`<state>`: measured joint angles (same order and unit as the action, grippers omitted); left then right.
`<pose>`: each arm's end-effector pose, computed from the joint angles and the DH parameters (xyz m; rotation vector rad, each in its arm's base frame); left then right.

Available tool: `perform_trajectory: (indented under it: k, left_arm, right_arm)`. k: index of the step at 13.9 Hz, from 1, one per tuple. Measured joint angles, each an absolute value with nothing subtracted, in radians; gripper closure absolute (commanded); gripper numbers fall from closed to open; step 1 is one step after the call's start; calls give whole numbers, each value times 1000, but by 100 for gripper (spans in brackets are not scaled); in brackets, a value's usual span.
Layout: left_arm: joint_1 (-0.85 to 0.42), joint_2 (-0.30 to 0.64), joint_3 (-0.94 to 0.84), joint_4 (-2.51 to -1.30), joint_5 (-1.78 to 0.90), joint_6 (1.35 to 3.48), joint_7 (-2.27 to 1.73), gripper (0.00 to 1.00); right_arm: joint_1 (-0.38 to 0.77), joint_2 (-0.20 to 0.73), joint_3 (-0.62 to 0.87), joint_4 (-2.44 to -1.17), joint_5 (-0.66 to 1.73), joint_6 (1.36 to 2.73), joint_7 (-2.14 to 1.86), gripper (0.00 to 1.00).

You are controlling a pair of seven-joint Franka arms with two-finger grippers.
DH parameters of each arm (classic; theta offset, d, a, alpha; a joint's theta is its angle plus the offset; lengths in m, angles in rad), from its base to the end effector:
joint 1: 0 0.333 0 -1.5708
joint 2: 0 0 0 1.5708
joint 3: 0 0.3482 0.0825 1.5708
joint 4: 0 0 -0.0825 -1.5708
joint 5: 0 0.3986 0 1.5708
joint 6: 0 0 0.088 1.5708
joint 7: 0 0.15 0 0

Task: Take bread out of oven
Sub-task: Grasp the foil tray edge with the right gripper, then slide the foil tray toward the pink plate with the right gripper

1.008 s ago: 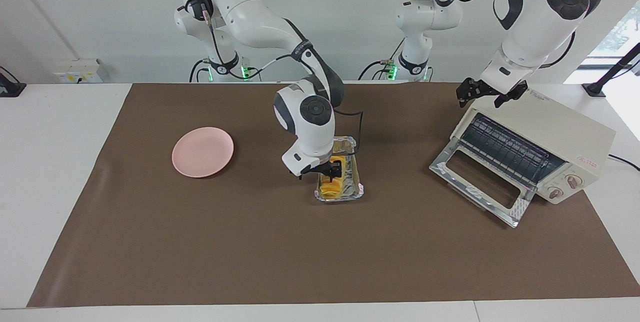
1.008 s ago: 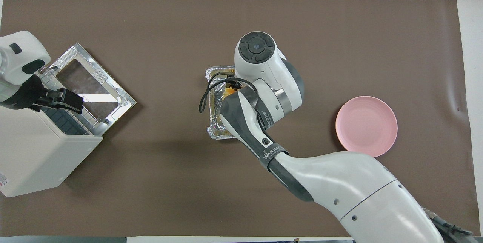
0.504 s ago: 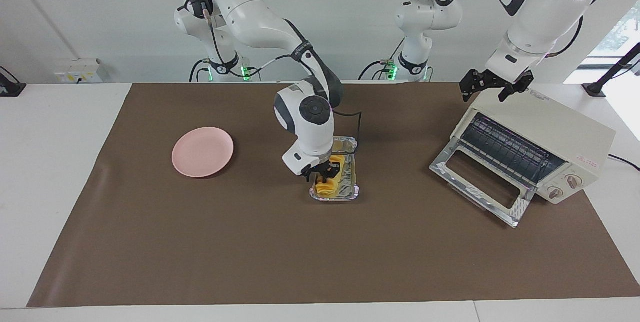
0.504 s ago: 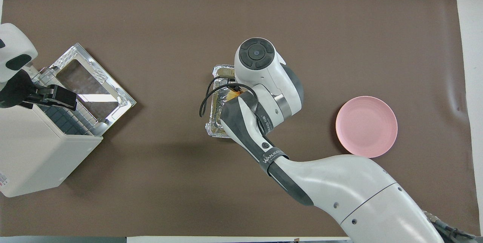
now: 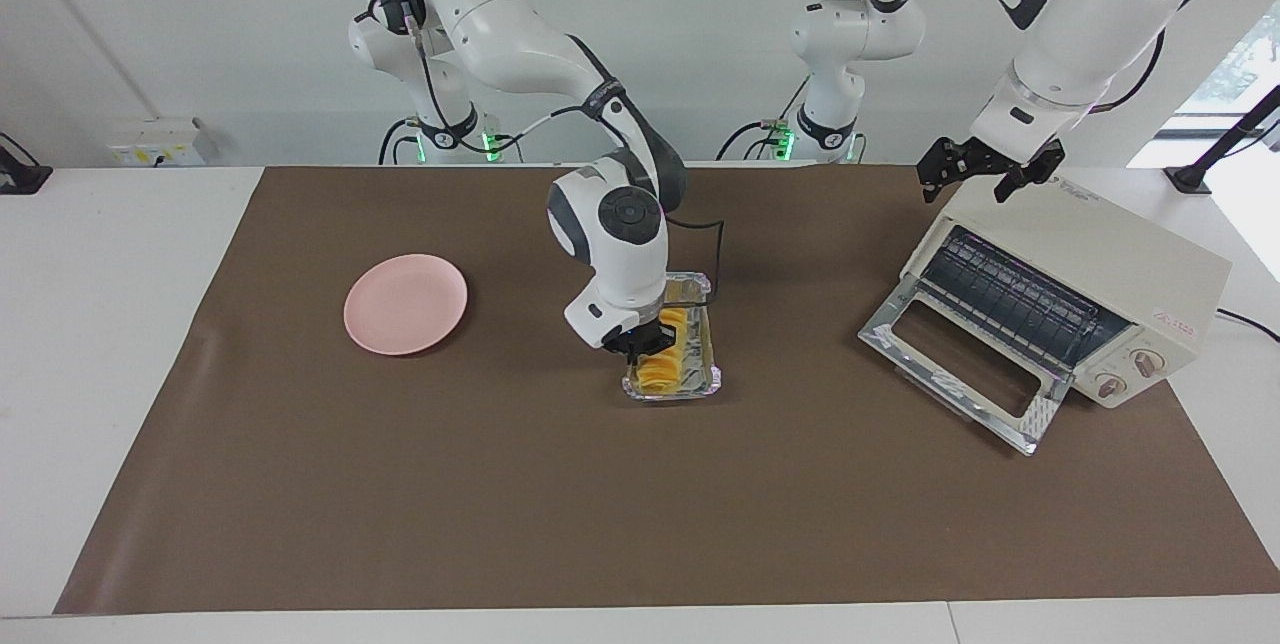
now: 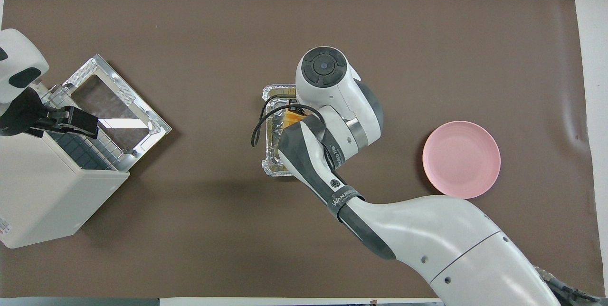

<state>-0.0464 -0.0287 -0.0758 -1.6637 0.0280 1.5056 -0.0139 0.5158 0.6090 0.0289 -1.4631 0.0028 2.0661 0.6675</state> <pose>0.5399 -0.0624 0.5801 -3.0919 0.1673 0.1971 0.6372 0.3824 0.3018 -3.1226 0.2021 0.0244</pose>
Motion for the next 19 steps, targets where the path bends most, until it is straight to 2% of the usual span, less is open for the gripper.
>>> perform_trajectory:
  k: [3, 7, 12, 19]
  left_arm:
    - [-46, -30, -76, -1660, 28, 1523, -14, 0]
    - [-46, -31, -73, -1660, 28, 1535, -14, 0]
    - [-43, -31, -64, -1660, 28, 1535, -14, 0]
    - [-43, -31, -64, -1660, 28, 1535, -14, 0]
  right_arm:
    - [469, 605, 16, -1381, 3, 1951, 608, 100]
    - [272, 596, 16, -1256, 19, 1839, 398, 100]
    - [58, 629, 17, -1253, 23, 1873, 114, 100]
    - [1, 720, 17, -1248, 23, 1969, 28, 100]
